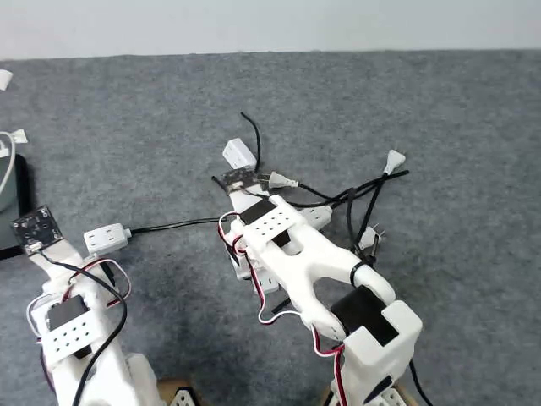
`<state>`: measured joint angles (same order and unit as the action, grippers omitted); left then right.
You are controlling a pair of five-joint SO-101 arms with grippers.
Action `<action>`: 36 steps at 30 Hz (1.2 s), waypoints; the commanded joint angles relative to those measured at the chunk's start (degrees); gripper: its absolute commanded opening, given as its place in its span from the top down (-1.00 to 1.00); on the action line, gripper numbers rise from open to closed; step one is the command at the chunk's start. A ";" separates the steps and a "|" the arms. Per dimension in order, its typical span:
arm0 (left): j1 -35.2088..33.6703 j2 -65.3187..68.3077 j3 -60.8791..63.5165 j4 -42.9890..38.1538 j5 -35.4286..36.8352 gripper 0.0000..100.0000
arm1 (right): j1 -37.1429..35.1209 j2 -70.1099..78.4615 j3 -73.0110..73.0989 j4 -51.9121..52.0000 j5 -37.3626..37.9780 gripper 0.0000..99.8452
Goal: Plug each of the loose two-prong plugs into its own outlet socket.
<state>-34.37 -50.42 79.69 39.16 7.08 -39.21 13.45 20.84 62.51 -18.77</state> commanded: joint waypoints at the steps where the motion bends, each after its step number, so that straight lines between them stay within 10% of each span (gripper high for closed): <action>1: 0.62 -0.62 -0.57 -1.67 -0.70 0.88 | -1.63 -0.04 -3.08 -0.92 -6.95 0.95; 8: 2.20 -0.53 -0.66 -1.67 -0.70 0.88 | -8.75 0.13 -8.35 7.25 -17.93 0.78; 21: 2.20 -0.79 -0.57 -1.32 -2.73 0.88 | -13.23 0.04 -8.88 -0.92 -14.07 0.69; 28: 3.16 -0.79 -0.84 -0.18 -3.34 0.88 | -14.29 0.13 -8.53 0.13 -10.73 0.19; 36: 3.87 -0.97 -1.19 1.32 -3.16 0.88 | -13.23 -7.08 -9.49 8.13 -0.97 0.56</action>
<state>-31.56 -50.42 79.69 39.16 4.18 -54.77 12.75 15.65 66.90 -21.14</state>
